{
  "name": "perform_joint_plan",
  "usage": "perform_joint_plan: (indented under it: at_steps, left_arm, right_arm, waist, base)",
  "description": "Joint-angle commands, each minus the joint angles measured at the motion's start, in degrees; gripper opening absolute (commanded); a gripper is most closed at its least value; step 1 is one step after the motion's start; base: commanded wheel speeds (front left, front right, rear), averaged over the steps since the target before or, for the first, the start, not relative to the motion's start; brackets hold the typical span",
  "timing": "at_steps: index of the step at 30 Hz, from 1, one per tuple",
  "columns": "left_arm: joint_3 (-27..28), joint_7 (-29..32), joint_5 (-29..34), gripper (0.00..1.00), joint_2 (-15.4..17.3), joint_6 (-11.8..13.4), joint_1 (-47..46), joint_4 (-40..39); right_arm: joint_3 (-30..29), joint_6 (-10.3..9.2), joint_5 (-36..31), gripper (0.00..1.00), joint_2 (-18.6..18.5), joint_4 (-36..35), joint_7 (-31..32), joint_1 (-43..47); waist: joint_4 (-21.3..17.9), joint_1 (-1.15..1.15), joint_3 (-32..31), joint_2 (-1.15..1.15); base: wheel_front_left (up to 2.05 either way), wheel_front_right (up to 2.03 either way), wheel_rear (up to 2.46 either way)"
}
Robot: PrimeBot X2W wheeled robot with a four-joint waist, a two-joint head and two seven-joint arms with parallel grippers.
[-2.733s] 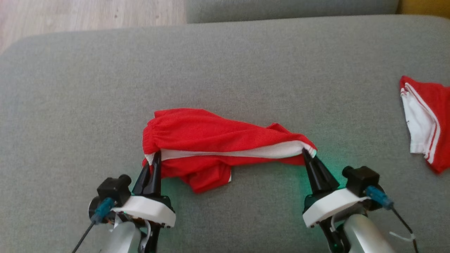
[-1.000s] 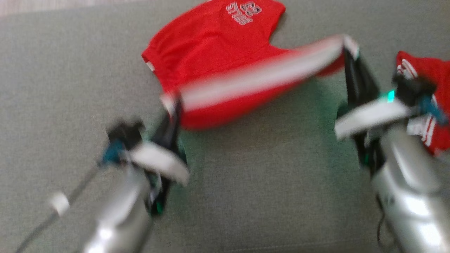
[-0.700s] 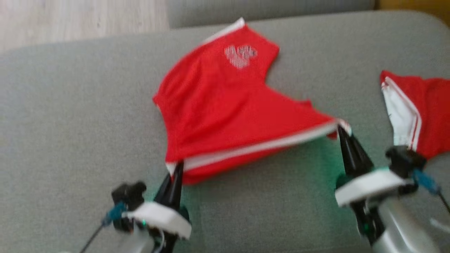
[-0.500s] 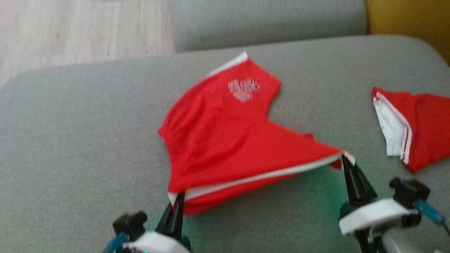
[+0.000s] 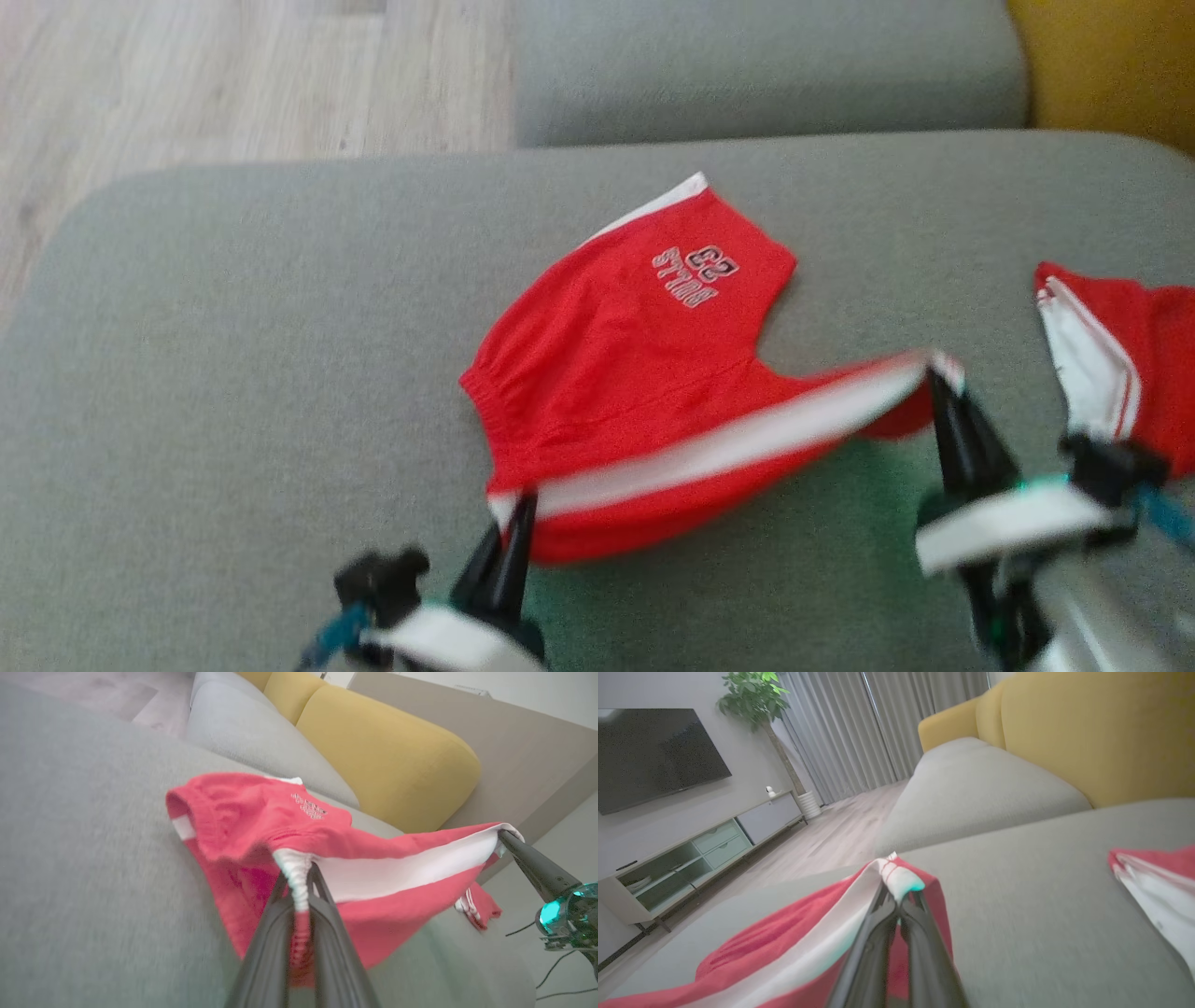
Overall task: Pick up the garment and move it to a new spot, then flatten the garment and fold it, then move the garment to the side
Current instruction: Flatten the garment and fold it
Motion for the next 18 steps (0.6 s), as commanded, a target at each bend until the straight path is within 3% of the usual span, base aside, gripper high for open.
perform_joint_plan:
  at_steps: [1, 8, 18]
  left_arm:
    - [1.52, -0.31, -0.61, 0.0, 0.18, 0.09, -5.48, -2.31]
    - [-0.17, -0.31, -2.38, 0.0, -1.28, 0.09, -18.53, -2.62]
    - [3.83, -0.31, -3.17, 0.0, -3.14, 0.09, -29.56, 2.04]
  right_arm:
    - [1.05, -0.04, -0.77, 0.0, -1.55, -1.52, 0.13, -5.96]
    - [1.18, -0.04, -3.62, 0.0, -1.48, 5.71, 2.9, -22.78]
    - [3.72, -0.04, -7.97, 0.0, -0.58, 21.46, 3.7, -42.38]
  waist:
    - [1.75, 0.0, 2.79, 0.0]
    - [6.06, 0.0, 11.56, 0.0]
    - [9.36, 0.0, 20.5, 0.0]
  base:
    - [0.0, 0.0, 0.0]
    - [0.0, 0.0, 0.0]
    - [0.0, 0.0, 0.0]
